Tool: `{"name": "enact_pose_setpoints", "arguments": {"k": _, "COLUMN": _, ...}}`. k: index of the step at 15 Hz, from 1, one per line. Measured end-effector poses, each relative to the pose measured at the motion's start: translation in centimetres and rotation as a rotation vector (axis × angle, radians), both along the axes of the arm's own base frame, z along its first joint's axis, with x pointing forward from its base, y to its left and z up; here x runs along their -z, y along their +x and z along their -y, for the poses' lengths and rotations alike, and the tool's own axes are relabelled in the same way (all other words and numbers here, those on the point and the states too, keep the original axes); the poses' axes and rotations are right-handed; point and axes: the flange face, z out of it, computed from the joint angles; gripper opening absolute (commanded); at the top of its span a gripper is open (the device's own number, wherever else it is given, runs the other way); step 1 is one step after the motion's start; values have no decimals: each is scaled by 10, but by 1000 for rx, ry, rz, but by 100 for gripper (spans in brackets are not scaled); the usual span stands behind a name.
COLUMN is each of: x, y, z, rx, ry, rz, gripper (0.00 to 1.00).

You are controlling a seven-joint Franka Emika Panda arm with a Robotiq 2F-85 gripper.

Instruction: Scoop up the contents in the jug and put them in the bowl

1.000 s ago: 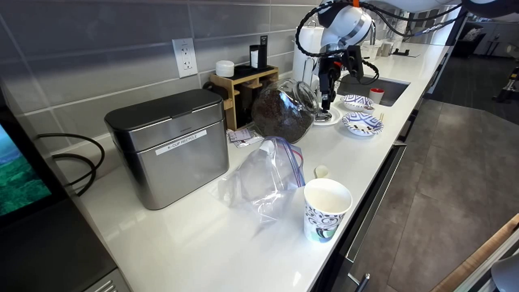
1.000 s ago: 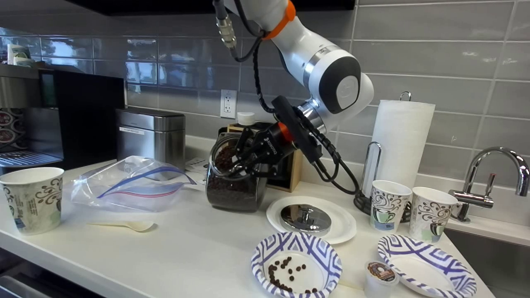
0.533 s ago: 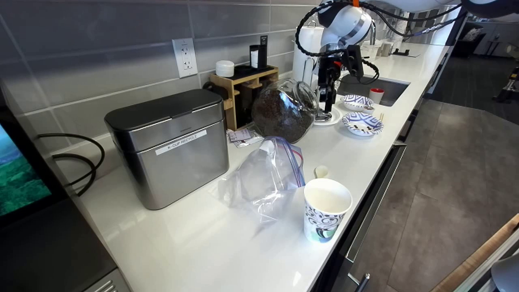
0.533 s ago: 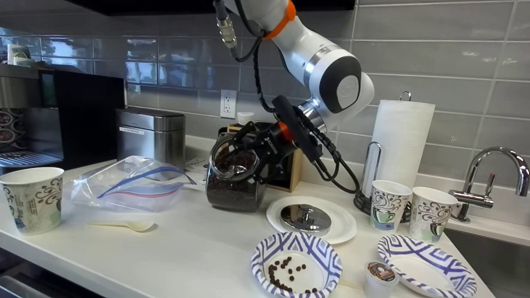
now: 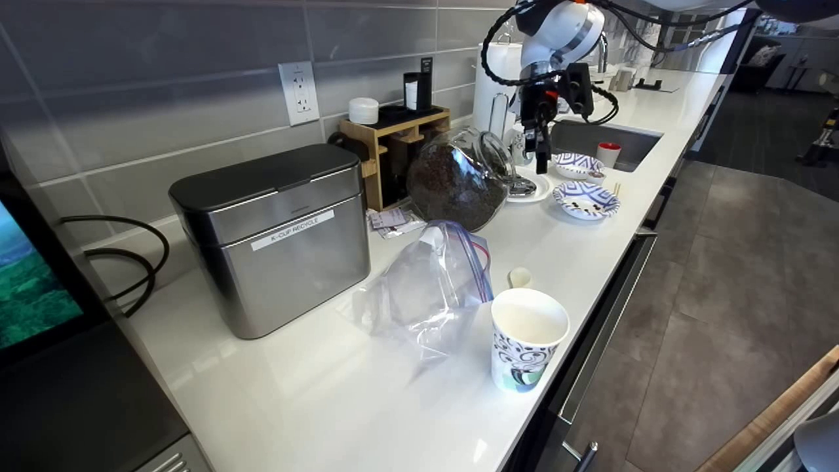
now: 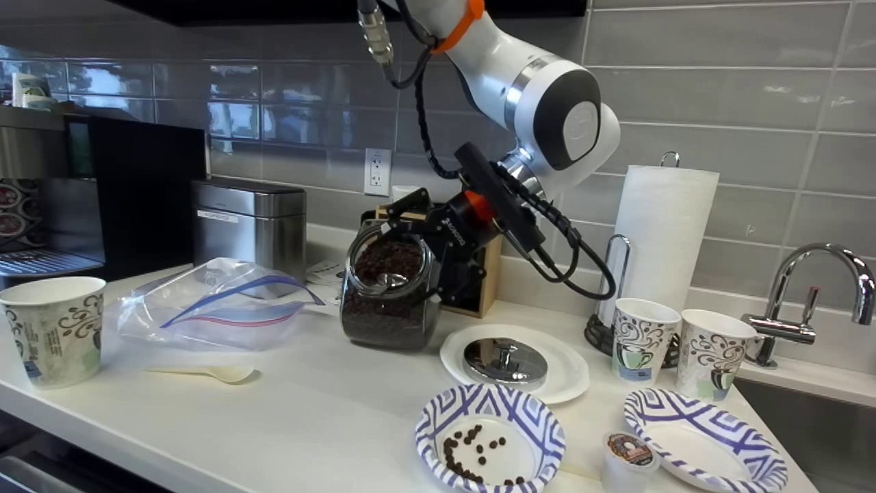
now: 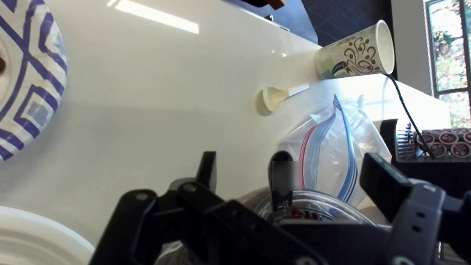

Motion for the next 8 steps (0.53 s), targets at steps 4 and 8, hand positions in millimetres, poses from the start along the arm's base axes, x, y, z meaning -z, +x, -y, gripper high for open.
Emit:
{"name": "enact_pose_setpoints", "arguments": {"k": 4, "x": -18, "y": -5, "z": 8, "rx": -42, "ry": -56, "rz": 39, "gripper": 100}}
{"name": "enact_pose_setpoints", "arguments": {"k": 8, "x": -49, "y": -4, "z": 15, "rx": 17, "ry": -69, "rz": 197, "gripper": 100}}
